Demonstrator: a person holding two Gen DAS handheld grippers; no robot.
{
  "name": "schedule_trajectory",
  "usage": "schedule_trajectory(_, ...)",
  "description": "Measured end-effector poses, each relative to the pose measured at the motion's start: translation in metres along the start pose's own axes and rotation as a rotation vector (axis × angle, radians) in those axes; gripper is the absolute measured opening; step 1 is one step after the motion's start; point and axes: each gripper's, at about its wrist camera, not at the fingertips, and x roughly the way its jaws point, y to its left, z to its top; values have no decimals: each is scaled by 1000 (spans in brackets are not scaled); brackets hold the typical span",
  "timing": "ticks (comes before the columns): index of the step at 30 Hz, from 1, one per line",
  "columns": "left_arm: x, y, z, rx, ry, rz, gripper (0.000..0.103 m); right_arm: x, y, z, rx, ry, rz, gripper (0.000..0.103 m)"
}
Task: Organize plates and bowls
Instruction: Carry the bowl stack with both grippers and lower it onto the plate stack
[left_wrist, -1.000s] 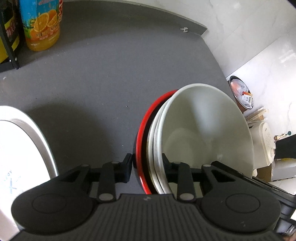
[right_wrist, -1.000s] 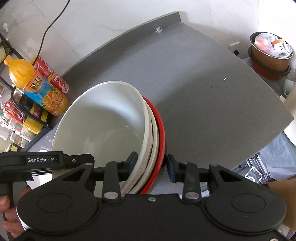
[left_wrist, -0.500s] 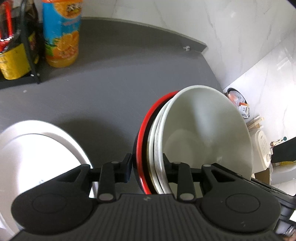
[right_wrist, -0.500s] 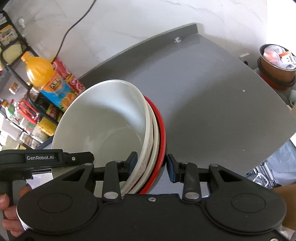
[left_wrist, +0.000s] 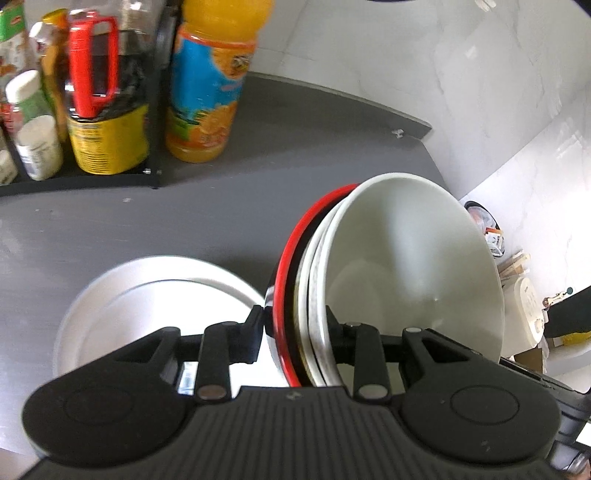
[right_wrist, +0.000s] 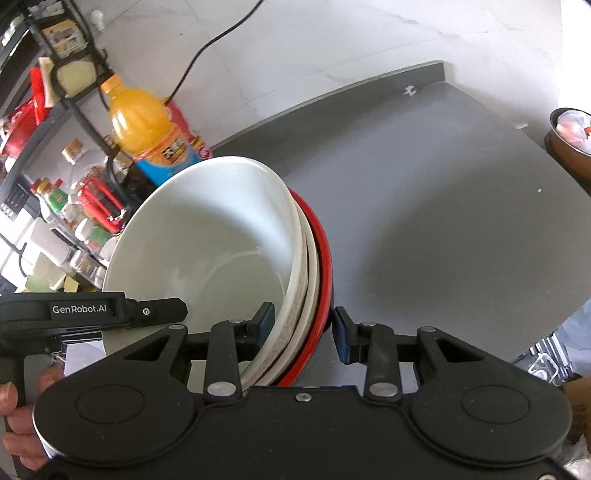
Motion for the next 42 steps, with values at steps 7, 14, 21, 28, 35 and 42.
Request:
schedule_trajectory(7, -20, 31, -3, -5, -14, 1, 29, 2, 29, -10, -17, -3, 10, 33)
schedule_trajectory(14, -34, 63, -6, -20, -17, 9, 29, 9, 53, -21, -37, 17, 19, 33)
schedule_trajectory(21, -39, 90, -10, -39, -7, 22, 29, 19, 70, -35, -48, 51, 28, 33)
schedule_trajectory(28, -40, 108, -13, -53, 7, 35, 29, 29, 84, -46, -55, 84, 30, 33)
schedule_trajectory(35, -39, 125, -17, -65, 20, 42, 29, 38, 93, -54, -66, 109, 30, 33)
schedule_trajectory(42, -31, 127, -17, -58, 41, 39, 29, 44, 92, -59, -59, 123, 20, 33)
